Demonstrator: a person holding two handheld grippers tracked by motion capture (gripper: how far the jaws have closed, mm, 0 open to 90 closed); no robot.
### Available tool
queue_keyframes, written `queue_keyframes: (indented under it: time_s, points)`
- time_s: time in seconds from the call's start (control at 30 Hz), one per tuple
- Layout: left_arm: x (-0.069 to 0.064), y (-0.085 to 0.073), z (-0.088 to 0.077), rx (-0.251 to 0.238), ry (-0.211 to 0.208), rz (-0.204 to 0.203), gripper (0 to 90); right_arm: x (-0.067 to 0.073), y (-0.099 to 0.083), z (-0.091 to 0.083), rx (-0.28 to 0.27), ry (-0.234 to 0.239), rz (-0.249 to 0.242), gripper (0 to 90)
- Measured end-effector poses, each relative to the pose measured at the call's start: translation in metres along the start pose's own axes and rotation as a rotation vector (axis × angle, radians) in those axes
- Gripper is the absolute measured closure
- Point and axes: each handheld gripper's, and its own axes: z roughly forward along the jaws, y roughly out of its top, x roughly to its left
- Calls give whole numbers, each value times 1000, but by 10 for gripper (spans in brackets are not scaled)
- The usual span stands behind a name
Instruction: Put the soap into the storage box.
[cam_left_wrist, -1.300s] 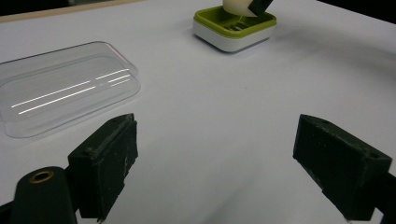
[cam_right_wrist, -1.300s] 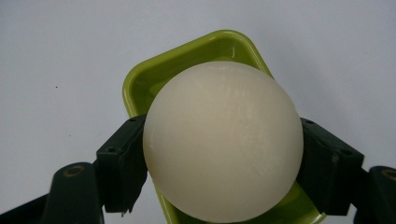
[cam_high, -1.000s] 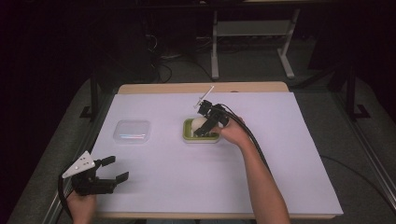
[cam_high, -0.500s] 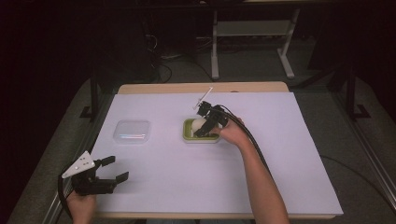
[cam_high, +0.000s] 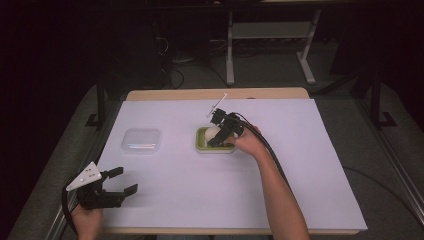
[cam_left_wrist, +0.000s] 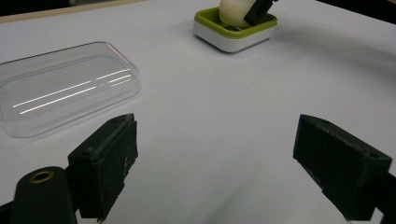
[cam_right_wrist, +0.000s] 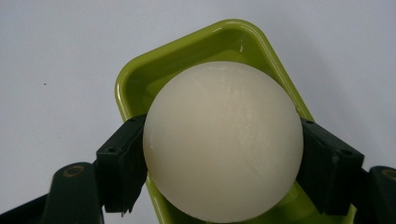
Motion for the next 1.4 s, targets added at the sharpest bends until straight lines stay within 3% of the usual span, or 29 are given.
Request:
queue_keyframes:
  time_s: [1.4]
  points:
    - [0, 0, -1, -6, 2, -2, 133, 2, 2, -2, 18, -31, -14, 242]
